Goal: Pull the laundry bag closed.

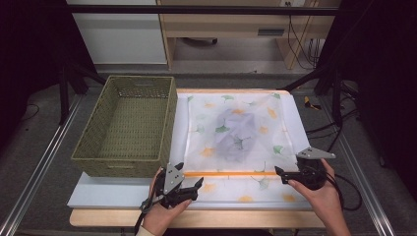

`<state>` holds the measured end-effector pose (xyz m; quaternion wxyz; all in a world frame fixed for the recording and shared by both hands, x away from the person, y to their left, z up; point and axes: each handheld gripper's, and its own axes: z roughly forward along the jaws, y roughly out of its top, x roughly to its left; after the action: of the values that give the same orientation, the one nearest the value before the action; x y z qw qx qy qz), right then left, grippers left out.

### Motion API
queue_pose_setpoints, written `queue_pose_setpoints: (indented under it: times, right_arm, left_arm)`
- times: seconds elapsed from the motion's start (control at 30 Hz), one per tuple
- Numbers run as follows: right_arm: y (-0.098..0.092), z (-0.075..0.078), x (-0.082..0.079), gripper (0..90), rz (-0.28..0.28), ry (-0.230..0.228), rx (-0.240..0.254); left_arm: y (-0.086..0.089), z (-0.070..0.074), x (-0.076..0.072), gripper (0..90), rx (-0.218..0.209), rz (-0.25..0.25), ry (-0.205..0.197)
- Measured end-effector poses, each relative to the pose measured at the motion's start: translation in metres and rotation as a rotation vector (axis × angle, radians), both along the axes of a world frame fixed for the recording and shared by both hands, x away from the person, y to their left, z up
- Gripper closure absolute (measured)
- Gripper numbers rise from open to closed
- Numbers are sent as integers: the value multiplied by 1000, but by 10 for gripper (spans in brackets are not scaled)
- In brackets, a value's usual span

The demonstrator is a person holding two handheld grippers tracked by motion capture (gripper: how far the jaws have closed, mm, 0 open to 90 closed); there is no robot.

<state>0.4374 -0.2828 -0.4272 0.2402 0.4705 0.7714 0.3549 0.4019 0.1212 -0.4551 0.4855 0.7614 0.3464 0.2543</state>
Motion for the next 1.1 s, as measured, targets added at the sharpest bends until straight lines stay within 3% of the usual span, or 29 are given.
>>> queue_pose_setpoints:
  times: [0.27, 0.8, 1.1]
  right_arm:
    - [11, 7, -3, 65, 12, -67, 8]
    - [17, 17, -9, 80, 7, -152, 44]
    - [5, 18, -10, 91, -39, -162, 59]
  left_arm:
    - [0, 6, -5, 74, -45, -5, -8]
    - [11, 24, -22, 73, -97, -54, -35]
    - [23, 39, -35, 95, -134, -40, -55]
